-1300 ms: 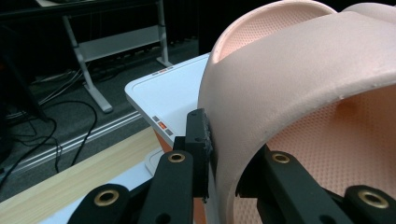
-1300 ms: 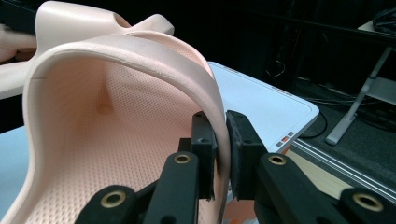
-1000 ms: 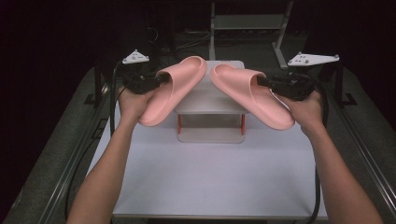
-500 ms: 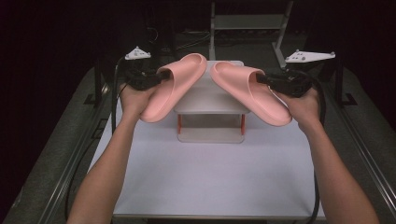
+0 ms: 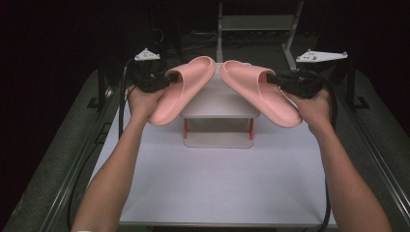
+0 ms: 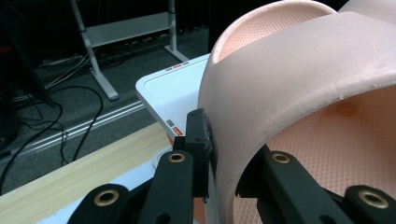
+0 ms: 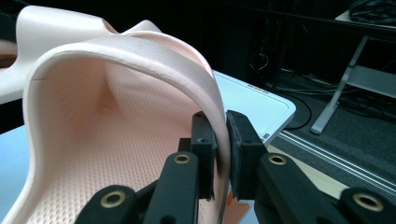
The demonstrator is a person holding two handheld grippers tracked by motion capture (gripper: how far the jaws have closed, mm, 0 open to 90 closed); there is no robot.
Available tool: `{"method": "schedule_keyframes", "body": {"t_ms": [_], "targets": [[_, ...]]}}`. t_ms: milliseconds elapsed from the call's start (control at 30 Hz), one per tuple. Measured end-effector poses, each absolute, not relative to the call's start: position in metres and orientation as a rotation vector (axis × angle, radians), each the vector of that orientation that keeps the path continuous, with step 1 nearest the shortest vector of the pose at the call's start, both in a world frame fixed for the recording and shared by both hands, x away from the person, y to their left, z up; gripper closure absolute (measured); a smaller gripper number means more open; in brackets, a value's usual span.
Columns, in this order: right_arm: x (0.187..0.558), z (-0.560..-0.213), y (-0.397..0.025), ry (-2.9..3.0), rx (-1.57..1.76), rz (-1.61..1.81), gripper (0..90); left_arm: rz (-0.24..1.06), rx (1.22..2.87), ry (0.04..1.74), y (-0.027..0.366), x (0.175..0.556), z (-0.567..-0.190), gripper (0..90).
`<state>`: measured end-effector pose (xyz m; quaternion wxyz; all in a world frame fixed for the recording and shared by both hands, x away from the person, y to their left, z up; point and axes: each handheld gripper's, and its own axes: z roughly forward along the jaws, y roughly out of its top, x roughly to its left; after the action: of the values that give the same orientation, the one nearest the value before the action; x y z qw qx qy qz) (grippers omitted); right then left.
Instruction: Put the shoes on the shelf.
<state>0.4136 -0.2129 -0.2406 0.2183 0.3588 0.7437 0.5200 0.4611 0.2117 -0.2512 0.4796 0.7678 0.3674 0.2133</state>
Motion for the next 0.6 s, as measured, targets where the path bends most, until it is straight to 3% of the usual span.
{"method": "schedule_keyframes", "body": {"t_ms": [600], "targets": [[0.425,-0.244,-0.208,2.046,1.035,1.417,81.4,0.536,1.884,0.899,0.202,0.467,-0.246,78.8]]}}
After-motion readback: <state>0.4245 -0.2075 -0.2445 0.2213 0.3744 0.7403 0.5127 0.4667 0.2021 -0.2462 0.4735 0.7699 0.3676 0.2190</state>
